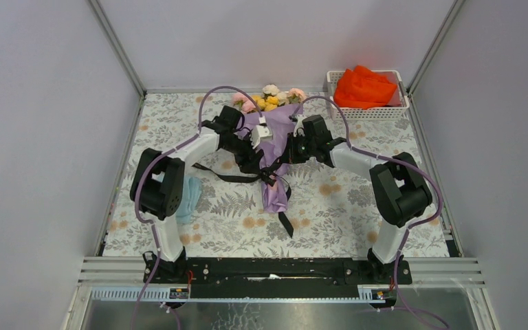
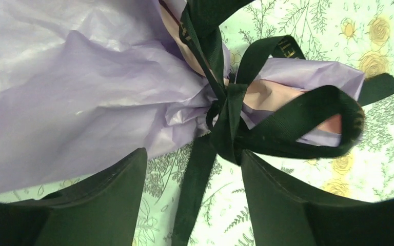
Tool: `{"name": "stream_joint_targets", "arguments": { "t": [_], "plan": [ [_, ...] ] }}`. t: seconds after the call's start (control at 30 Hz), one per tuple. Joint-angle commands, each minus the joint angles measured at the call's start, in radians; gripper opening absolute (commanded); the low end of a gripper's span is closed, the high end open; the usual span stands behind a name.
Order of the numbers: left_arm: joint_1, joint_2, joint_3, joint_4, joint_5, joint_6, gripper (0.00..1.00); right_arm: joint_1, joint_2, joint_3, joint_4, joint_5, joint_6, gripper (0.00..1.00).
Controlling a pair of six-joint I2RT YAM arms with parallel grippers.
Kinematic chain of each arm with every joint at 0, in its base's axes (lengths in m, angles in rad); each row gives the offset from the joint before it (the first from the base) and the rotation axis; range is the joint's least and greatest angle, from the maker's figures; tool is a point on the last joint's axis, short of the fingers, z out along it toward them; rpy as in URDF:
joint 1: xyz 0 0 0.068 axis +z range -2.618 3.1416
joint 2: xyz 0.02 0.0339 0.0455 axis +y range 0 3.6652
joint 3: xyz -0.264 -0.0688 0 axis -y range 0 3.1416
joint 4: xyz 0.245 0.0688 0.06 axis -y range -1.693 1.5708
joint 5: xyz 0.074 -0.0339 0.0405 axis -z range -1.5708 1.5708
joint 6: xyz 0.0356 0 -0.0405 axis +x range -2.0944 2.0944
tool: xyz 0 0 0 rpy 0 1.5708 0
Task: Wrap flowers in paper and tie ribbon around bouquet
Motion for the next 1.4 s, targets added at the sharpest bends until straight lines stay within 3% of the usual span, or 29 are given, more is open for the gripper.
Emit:
{"name": "stream_joint_targets", "arguments": {
  "t": [0.0, 0.13, 0.3, 0.6, 0.67, 0.77, 0.83, 0.97, 1.03, 1.17, 1.37],
  "plan": [
    [0.043, -0.101, 0.060, -0.052, 0.022, -0.010, 0.78, -0.006, -0.057, 0.013, 0.011, 0.013, -0.011, 0.00],
    [0.069, -0.181, 0.055, -0.083, 0.051, -0.020, 0.87, -0.005, -0.045, 0.018, 0.011, 0.001, -0.009, 0.00],
    [0.010, -0.292, -0.088, -0.104, 0.098, 0.178, 0.87, -0.006, -0.031, 0.022, 0.019, -0.012, -0.006, 0.00],
    [-0.156, -0.156, -0.055, -0.062, -0.069, 0.321, 0.89, -0.005, 0.003, 0.042, 0.022, -0.054, 0.013, 0.00],
    [-0.161, -0.119, -0.027, -0.076, -0.054, 0.322, 0.88, -0.005, 0.006, 0.043, 0.017, -0.056, 0.015, 0.00],
    [-0.164, -0.104, -0.030, -0.086, -0.046, 0.350, 0.83, -0.005, 0.006, 0.041, 0.011, -0.055, 0.014, 0.00],
    [-0.165, -0.102, -0.041, -0.086, -0.052, 0.356, 0.73, -0.006, 0.003, 0.040, 0.010, -0.051, 0.014, 0.00],
    [-0.164, -0.139, -0.071, -0.058, -0.063, 0.315, 0.27, -0.013, -0.013, 0.031, 0.010, -0.023, 0.017, 0.00],
    [-0.163, -0.176, -0.093, -0.050, -0.057, 0.308, 0.16, -0.020, -0.025, 0.019, 0.015, -0.008, 0.023, 0.00],
    [-0.150, -0.215, -0.102, -0.036, -0.072, 0.261, 0.13, -0.039, -0.046, -0.013, 0.022, 0.003, 0.031, 0.00],
    [-0.096, -0.231, -0.120, 0.018, -0.074, 0.195, 0.29, -0.043, -0.047, -0.026, 0.026, -0.015, 0.031, 0.00]
  ]
}}
